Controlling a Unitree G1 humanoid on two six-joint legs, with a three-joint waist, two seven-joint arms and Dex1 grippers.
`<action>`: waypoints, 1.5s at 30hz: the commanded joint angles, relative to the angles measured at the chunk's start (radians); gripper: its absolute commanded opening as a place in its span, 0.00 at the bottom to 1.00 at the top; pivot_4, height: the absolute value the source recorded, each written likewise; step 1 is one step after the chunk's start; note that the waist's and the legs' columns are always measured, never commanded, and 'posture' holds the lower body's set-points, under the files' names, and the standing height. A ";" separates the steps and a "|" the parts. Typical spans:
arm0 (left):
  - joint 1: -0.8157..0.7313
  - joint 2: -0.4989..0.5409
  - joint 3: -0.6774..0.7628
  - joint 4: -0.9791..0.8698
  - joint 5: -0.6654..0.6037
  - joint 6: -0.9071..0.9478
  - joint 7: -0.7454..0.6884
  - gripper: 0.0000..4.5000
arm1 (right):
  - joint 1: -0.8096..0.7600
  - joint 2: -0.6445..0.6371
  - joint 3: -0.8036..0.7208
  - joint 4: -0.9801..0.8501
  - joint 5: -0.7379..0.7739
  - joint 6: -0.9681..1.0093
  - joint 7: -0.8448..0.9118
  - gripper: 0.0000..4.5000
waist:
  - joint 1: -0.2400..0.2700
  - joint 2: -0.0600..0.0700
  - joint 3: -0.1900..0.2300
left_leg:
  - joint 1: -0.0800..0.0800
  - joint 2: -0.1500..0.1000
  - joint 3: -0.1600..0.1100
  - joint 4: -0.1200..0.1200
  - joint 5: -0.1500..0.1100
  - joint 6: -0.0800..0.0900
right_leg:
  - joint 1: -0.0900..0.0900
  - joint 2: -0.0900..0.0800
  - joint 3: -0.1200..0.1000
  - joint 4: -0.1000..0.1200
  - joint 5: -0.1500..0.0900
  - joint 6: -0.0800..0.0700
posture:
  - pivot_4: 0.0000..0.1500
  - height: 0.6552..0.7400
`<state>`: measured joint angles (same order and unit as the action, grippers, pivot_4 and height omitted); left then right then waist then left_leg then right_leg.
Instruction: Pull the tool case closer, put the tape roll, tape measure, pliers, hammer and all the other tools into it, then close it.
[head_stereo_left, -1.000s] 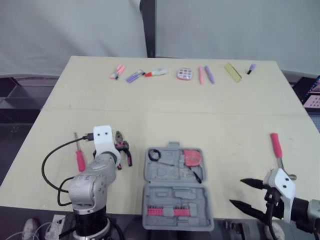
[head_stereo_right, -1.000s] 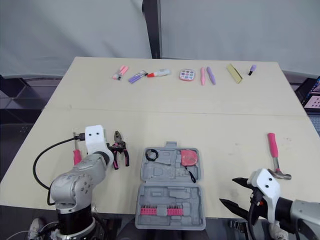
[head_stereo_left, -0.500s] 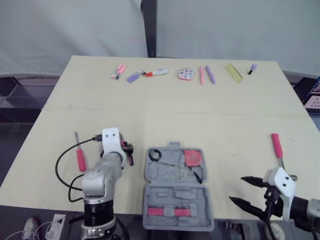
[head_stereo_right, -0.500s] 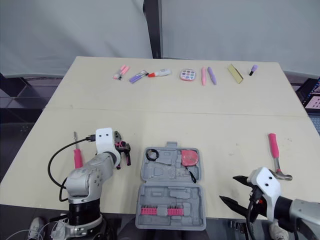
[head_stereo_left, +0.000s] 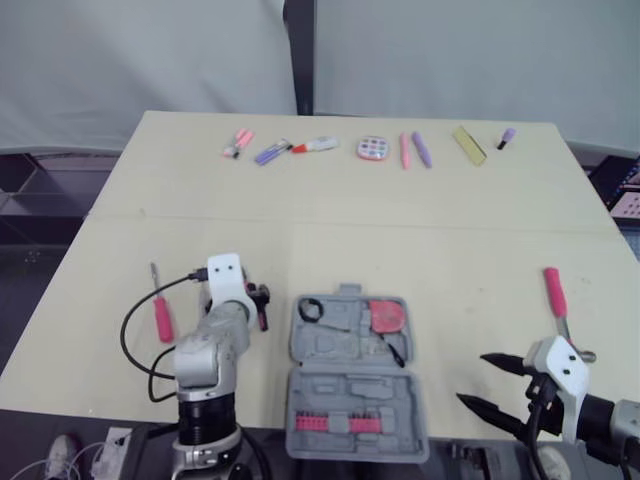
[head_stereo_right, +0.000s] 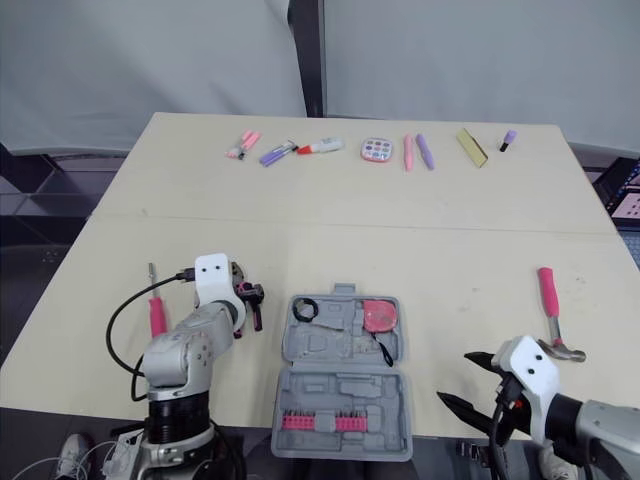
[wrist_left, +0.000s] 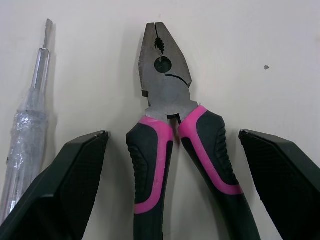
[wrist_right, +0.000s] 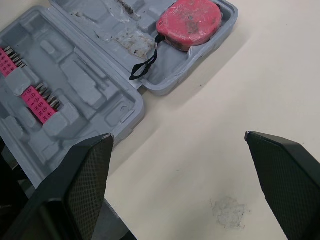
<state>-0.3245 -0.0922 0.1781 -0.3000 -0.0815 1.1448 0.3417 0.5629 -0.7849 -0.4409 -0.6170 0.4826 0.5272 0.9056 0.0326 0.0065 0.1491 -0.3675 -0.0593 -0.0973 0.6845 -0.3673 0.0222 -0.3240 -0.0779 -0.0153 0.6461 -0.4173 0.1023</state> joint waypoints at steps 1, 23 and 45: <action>-0.007 -0.057 0.013 -0.012 0.001 -0.003 0.013 1.00 | 0.011 0.004 -0.009 -0.024 -0.003 -0.006 -0.007 0.99 | 0.000 0.000 0.000 | 0.000 0.000 0.000 0.000 0.000 0.000 | 0.000 0.000 0.000 0.000 0.000 0.000 | 1.00 0.69; -0.067 0.243 -0.092 0.049 0.017 -0.236 -0.252 0.52 | -0.040 0.003 0.018 -0.002 -0.009 -0.010 -0.009 1.00 | -0.004 -0.001 0.001 | 0.000 0.000 0.000 0.000 0.000 0.000 | -0.002 0.000 -0.001 0.003 0.000 0.000 | 1.00 0.69; -0.089 0.799 -0.458 -0.131 -0.182 -0.635 -1.312 0.52 | -0.278 -0.110 0.137 -0.085 0.055 0.084 0.014 1.00 | -0.009 0.000 0.001 | -0.001 -0.001 -0.002 0.000 0.000 0.000 | -0.005 -0.001 -0.001 0.008 0.000 0.000 | 1.00 0.69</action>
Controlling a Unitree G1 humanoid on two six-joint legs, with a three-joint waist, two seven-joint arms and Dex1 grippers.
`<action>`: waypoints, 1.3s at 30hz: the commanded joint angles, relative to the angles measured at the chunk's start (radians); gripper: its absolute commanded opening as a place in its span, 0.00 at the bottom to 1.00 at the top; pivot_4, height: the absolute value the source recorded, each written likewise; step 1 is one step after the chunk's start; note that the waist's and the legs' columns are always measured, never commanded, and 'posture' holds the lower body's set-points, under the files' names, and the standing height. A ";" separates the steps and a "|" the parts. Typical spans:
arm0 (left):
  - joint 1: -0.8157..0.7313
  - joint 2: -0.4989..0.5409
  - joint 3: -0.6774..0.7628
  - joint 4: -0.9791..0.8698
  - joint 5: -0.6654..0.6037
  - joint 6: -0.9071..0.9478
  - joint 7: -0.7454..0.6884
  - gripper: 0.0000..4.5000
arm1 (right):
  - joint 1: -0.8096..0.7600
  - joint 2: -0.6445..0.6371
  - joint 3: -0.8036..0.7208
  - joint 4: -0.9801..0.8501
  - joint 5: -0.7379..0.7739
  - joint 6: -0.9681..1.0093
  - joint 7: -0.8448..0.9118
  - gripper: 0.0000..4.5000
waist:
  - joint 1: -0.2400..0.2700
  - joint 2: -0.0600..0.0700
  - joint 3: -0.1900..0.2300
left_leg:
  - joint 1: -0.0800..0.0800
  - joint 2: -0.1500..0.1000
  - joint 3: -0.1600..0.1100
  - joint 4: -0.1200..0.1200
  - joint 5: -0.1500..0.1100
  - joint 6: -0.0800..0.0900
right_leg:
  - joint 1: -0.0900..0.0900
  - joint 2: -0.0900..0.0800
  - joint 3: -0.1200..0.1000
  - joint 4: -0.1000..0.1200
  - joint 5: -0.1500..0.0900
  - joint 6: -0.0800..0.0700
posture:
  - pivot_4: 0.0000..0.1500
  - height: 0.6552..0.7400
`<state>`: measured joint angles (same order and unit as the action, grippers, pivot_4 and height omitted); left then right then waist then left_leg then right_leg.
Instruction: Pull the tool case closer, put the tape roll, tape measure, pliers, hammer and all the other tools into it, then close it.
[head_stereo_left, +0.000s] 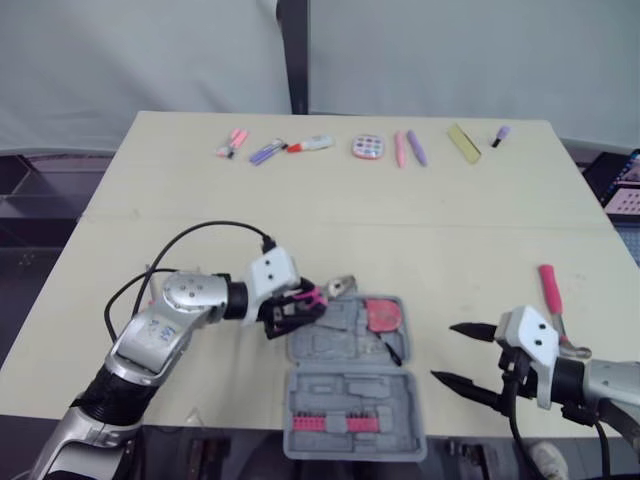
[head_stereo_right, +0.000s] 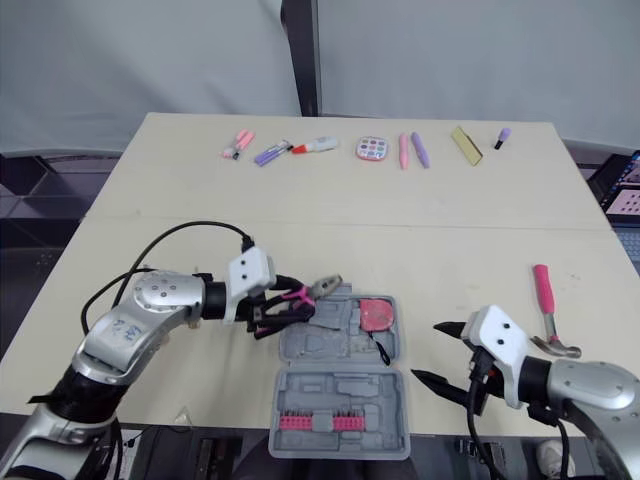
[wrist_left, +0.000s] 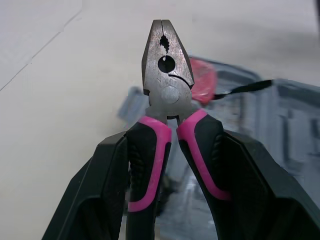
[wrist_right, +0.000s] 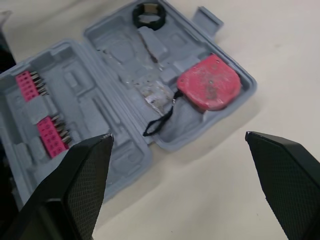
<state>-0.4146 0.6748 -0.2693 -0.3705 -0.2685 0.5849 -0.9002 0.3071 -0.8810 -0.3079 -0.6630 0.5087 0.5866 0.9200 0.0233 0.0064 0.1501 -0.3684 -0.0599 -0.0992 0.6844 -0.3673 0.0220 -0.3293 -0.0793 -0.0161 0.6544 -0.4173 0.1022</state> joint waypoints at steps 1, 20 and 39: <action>0.000 0.052 -0.024 -0.070 0.012 -0.093 -0.095 0.52 | -0.042 -0.019 0.011 -0.045 0.037 0.037 -0.007 1.00 | 0.000 0.000 0.000 | 0.000 0.000 0.000 0.000 0.000 0.000 | 0.000 0.000 0.000 0.000 0.000 0.000 | 1.00 0.69; -0.120 0.041 -0.165 -0.007 0.093 -0.111 -0.240 0.52 | -0.483 -0.076 0.358 -0.164 0.076 0.314 -0.128 1.00 | 0.000 0.000 0.001 | -0.002 0.000 -0.002 0.000 0.000 0.000 | 0.000 0.000 0.000 0.000 0.000 0.000 | 1.00 0.69; -0.159 -0.023 -0.187 0.018 0.126 -0.094 -0.245 0.52 | -0.625 0.036 0.596 -0.136 -0.033 0.326 -0.193 1.00 | -0.003 0.000 0.001 | -0.002 -0.001 -0.002 0.001 0.000 0.000 | -0.003 0.000 0.001 0.004 0.000 0.000 | 1.00 0.69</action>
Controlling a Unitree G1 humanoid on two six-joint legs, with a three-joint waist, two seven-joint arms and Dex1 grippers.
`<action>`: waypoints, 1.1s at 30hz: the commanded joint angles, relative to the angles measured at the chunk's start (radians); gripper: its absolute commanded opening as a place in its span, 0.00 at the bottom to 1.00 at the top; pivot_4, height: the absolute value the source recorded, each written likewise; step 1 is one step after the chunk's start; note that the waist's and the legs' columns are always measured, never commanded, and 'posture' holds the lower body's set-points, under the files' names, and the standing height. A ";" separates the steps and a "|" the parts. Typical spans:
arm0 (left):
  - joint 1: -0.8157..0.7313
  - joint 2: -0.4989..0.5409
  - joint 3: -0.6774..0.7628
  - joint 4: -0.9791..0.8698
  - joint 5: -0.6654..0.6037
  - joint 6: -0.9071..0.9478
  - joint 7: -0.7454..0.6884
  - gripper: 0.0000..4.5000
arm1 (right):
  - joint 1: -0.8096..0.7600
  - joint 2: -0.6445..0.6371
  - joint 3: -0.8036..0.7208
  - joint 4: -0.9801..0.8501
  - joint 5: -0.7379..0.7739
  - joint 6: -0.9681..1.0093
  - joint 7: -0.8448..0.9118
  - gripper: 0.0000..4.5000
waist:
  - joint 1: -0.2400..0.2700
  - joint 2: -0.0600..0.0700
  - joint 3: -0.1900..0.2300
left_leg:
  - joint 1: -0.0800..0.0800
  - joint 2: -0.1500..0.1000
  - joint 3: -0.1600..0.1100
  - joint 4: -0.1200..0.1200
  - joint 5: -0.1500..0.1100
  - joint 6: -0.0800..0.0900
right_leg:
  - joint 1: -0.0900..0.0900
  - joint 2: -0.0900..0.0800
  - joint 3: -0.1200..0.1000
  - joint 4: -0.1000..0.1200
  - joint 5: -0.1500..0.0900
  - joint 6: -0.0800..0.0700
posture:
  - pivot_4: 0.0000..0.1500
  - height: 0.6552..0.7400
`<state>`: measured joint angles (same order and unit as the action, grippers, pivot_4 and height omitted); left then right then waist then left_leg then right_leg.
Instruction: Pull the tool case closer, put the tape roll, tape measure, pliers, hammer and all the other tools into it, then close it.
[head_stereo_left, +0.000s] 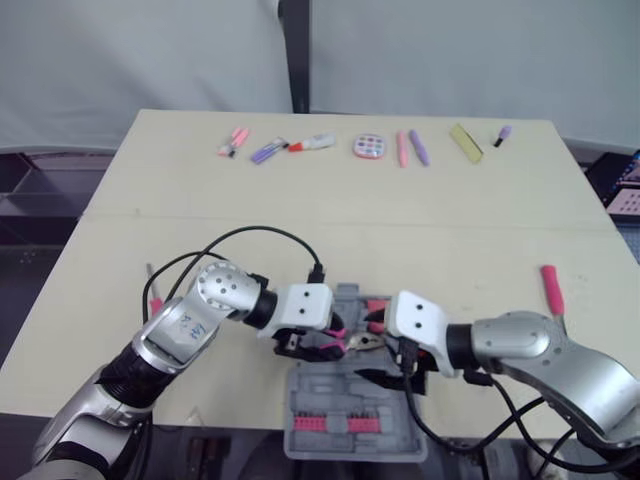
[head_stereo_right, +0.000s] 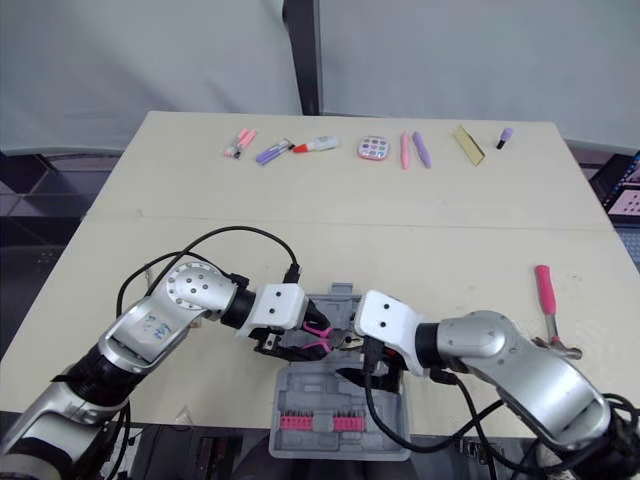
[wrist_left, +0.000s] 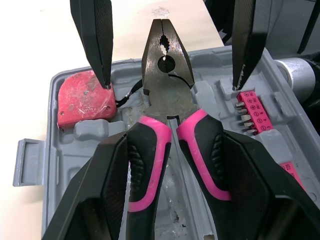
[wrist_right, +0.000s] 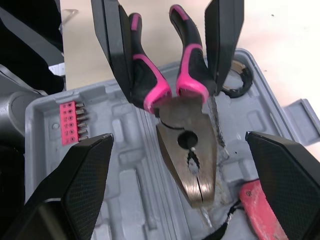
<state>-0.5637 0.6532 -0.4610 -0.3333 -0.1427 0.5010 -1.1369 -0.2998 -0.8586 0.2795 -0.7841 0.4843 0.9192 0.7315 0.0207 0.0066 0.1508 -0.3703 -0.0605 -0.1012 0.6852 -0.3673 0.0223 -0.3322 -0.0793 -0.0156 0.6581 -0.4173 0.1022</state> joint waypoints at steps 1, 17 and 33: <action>-0.010 -0.002 0.004 -0.020 0.000 -0.010 -0.009 0.52 | -0.023 0.018 0.013 -0.014 -0.011 -0.005 -0.004 1.00 | 0.000 0.000 0.000 | 0.000 0.000 0.000 0.000 0.000 0.000 | -0.001 0.000 0.000 0.001 0.000 0.000 | 1.00 0.69; -0.016 -0.014 0.004 -0.013 0.009 -0.010 -0.007 0.52 | -0.062 0.045 0.042 -0.003 -0.022 0.014 0.009 0.60 | -0.001 0.000 0.000 | -0.002 0.000 0.001 0.000 0.000 0.000 | -0.006 0.000 0.001 0.005 0.000 0.000 | 1.00 0.69; -0.009 -0.021 0.008 -0.018 0.023 0.005 -0.004 0.52 | -0.044 0.043 0.046 -0.003 -0.037 0.014 0.014 0.24 | -0.003 0.000 0.000 | -0.003 0.000 0.001 0.001 0.000 0.000 | -0.006 0.000 0.000 0.005 0.000 0.000 | 1.00 0.69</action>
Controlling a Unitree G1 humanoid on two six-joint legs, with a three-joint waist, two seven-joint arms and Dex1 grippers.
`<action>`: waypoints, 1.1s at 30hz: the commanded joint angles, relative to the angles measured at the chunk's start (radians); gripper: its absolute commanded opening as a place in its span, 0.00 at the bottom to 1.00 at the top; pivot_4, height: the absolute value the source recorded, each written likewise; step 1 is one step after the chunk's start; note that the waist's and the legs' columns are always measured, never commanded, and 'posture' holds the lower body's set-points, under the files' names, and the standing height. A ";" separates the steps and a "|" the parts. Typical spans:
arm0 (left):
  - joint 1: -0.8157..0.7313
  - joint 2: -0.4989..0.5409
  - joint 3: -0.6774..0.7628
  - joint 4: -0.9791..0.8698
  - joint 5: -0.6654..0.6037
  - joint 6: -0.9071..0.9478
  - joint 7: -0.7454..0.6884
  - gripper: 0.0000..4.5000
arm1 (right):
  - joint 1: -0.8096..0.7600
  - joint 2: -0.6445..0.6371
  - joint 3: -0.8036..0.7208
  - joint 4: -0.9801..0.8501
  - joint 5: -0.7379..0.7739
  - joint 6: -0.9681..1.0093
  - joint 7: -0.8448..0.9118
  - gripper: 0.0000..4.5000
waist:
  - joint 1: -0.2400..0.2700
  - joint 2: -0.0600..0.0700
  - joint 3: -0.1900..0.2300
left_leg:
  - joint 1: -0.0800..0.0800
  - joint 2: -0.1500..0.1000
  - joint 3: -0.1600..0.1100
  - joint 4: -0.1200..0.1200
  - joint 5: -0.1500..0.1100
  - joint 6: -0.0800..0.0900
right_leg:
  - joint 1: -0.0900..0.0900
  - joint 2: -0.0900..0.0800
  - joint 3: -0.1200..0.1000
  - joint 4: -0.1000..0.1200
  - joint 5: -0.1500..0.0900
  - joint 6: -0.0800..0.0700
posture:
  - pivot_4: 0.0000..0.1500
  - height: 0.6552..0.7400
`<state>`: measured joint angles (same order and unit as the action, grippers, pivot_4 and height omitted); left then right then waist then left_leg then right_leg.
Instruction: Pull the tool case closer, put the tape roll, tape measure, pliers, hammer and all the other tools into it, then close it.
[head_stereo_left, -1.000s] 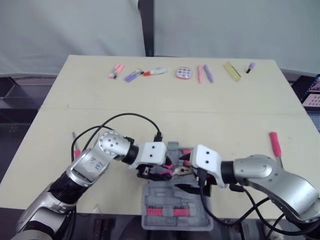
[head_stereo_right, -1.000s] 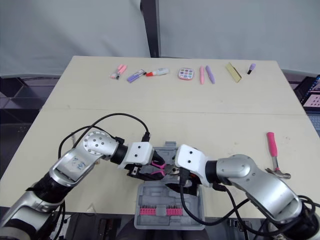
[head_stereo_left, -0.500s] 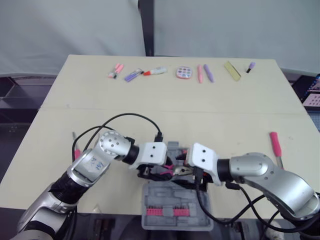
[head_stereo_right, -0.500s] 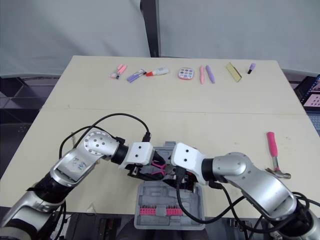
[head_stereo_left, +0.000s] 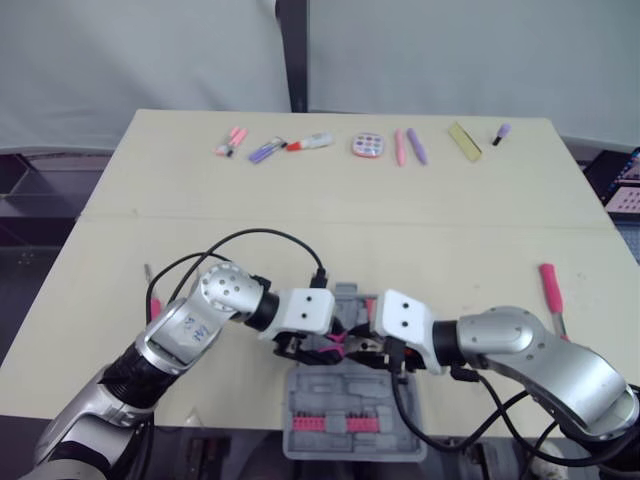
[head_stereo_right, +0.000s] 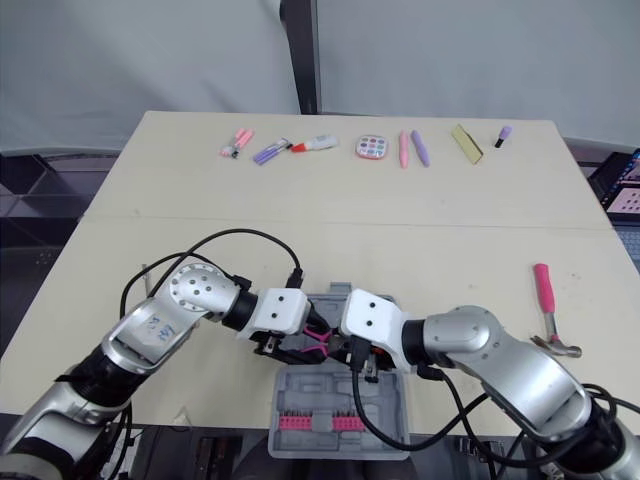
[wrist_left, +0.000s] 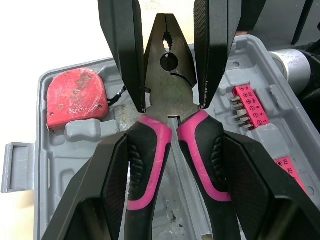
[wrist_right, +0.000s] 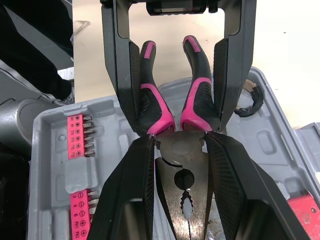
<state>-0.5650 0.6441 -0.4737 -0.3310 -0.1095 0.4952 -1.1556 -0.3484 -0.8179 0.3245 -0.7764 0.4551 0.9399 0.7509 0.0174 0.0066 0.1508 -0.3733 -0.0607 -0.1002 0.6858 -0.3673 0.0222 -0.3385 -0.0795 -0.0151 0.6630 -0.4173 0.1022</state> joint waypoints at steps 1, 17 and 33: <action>-0.006 -0.011 0.021 -0.022 -0.010 0.013 0.016 0.52 | 0.006 0.003 0.002 -0.010 -0.008 -0.006 -0.005 0.24 | 0.000 0.000 0.000 | 0.000 0.000 0.000 0.000 0.000 0.000 | 0.000 0.000 0.000 0.000 0.000 0.000 | 1.00 0.69; 0.017 -0.029 0.071 -0.007 -0.030 0.053 0.053 0.99 | 0.019 0.007 -0.001 -0.012 -0.024 -0.021 -0.003 0.24 | -0.003 0.000 0.000 | 0.000 0.000 0.000 0.000 0.000 0.000 | 0.000 0.000 0.000 0.001 0.000 0.000 | 1.00 0.69; 0.294 0.037 0.524 -0.105 -0.385 0.004 0.021 0.99 | 0.068 -0.037 -0.083 0.057 -0.028 -0.123 0.073 0.24 | -0.021 0.000 0.000 | 0.000 0.001 0.000 0.000 0.000 0.000 | -0.001 0.000 0.000 0.001 0.000 0.000 | 1.00 0.69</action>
<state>-0.2827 0.6688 0.0126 -0.3992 -0.4646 0.5195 -1.1321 -0.2763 -0.8533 0.2717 -0.7075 0.4187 0.8612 0.7956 -0.0037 0.0066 0.1508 -0.3731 -0.0596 -0.1005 0.6856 -0.3671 0.0220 -0.3396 -0.0796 -0.0156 0.6639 -0.4173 0.1022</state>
